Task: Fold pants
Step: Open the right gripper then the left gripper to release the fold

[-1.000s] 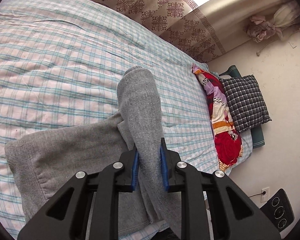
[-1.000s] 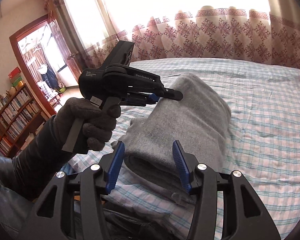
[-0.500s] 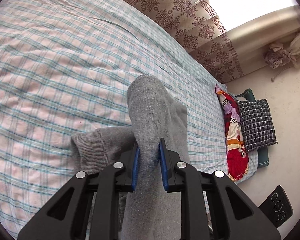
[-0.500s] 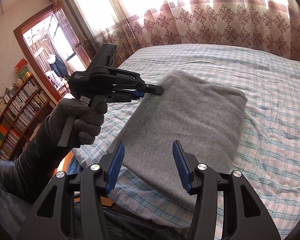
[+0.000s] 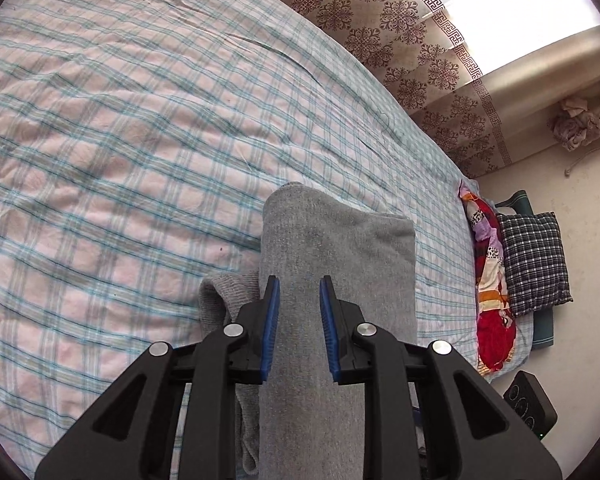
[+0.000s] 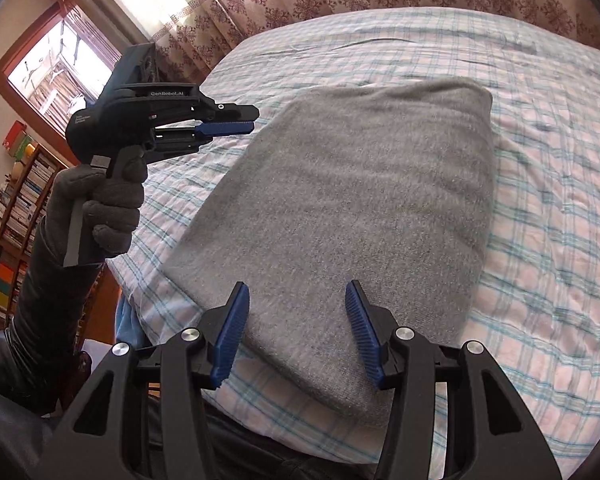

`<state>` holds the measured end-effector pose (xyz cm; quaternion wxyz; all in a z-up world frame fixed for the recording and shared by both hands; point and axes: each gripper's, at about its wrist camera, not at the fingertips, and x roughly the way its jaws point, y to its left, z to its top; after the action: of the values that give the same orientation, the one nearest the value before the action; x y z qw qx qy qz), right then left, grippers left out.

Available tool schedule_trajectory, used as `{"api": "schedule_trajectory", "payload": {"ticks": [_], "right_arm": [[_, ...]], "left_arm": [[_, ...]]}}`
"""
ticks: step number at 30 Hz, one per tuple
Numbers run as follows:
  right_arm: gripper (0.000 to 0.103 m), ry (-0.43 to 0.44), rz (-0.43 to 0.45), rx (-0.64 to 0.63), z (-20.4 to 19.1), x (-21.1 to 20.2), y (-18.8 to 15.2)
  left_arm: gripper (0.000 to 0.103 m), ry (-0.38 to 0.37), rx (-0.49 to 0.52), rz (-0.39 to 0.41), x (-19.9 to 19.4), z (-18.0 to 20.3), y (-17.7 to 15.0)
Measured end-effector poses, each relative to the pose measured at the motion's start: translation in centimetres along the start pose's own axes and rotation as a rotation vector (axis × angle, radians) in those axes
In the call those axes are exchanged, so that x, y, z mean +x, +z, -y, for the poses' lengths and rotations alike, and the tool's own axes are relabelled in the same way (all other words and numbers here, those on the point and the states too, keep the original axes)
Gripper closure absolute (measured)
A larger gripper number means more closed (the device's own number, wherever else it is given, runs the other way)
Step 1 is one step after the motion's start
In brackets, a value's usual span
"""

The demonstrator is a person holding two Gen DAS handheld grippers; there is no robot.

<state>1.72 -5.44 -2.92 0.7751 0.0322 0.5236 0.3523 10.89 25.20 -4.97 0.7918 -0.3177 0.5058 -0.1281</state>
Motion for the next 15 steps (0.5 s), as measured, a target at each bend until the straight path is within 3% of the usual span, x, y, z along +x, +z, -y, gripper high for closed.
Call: {"api": "schedule_trajectory", "payload": {"ticks": [1, 3, 6, 11, 15], "right_arm": [[0.051, 0.003, 0.0, -0.007, -0.2, 0.2, 0.0], [0.051, 0.011, 0.003, -0.018, -0.4, 0.4, 0.1], [0.051, 0.024, 0.001, -0.017, -0.6, 0.7, 0.0], [0.051, 0.041, 0.017, -0.004, -0.2, 0.4, -0.1], [0.051, 0.008, 0.091, -0.018, 0.4, -2.2, -0.2]], "left_arm": [[0.057, 0.02, 0.004, -0.007, 0.1, 0.2, -0.3], [0.041, 0.034, 0.011, -0.016, 0.3, 0.5, -0.9], [0.04, 0.056, 0.018, -0.046, 1.0, 0.6, -2.0], [0.04, 0.246, 0.078, -0.049, 3.0, 0.9, -3.3], [0.026, 0.34, 0.12, -0.027, 4.0, 0.2, -3.9]]}}
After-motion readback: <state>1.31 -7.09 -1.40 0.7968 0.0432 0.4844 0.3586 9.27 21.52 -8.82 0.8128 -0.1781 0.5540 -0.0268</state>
